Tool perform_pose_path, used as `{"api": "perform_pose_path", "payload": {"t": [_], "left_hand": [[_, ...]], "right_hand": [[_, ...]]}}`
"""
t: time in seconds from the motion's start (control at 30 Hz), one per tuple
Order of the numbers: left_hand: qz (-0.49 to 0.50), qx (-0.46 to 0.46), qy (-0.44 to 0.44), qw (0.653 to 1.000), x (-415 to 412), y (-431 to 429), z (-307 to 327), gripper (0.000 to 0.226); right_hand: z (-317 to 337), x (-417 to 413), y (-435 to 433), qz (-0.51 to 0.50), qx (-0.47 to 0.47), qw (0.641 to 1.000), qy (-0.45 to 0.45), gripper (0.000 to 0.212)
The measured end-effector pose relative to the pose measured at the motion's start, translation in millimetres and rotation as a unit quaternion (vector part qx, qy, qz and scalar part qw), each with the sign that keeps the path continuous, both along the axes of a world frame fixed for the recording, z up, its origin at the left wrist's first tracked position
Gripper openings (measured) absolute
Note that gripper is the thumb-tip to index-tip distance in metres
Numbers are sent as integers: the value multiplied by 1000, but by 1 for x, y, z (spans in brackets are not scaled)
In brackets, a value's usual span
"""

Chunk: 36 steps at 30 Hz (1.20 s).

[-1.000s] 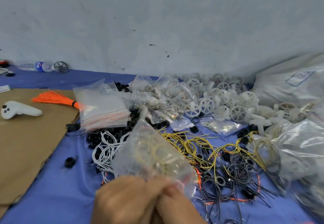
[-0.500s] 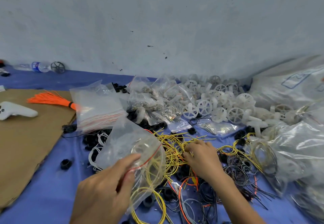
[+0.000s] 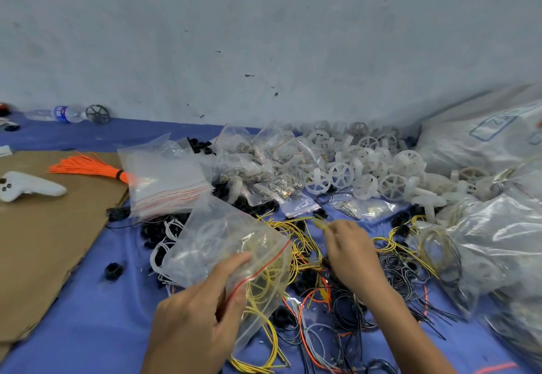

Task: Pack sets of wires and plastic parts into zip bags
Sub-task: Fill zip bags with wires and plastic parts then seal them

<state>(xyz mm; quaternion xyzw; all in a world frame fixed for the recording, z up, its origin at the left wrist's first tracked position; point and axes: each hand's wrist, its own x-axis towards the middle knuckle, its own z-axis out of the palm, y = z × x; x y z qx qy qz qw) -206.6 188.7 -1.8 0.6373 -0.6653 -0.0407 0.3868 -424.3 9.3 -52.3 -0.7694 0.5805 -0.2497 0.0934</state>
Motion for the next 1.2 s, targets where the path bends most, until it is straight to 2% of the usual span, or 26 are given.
{"api": "perform_pose_path", "payload": {"t": [0.1,0.2,0.23,0.3,0.33,0.37,0.4,0.47,0.57,0.63,0.7,0.8,0.87,0.97,1.1,1.17,1.2], "left_hand": [[-1,17,0,1000,-3,0,0,41],[-1,35,10,999,-5,-3,2,49],[1,40,7,999,-6,-5,3,51],[17,51,13,998,-8,-6,3,55],[31,49,14,998,-9,-7,1,55],[40,45,13,998,-10,-7,-2,53],[44,48,21,998,-12,-7,-5,55],[46,59,39,996,-14,-8,-12,67],[60,85,37,994,-17,-7,-15,62],[73,102,20,992,-19,-7,-15,60],[74,115,-13,991,-21,-7,-15,56],[43,74,-103,991,-26,-4,-15,47],[26,80,-125,989,-27,1,-7,47],[50,21,-161,985,-19,8,-3,48],[32,100,-120,987,-10,15,7,49],[52,47,-88,994,-2,15,-3,55],[54,48,-90,993,2,17,-3,58]], "right_hand": [[21,-7,15,-36,-24,972,-230,17],[40,-12,35,-25,-56,910,-410,21],[45,-14,42,-11,-49,877,-478,24],[55,-20,56,36,17,781,-623,28],[58,-23,64,59,52,741,-667,27],[60,-25,73,79,79,723,-681,25],[59,-25,83,91,101,728,-672,25],[56,-18,103,104,139,767,-618,26],[46,1,124,130,177,828,-516,20],[40,15,133,150,222,832,-486,15],[34,29,138,162,266,824,-474,20],[31,52,137,159,291,817,-471,27],[35,66,134,128,316,777,-529,27],[39,81,133,119,356,682,-628,29],[44,90,136,150,414,567,-696,33],[43,93,142,148,473,493,-715,37],[42,95,149,146,490,481,-712,40]]}}
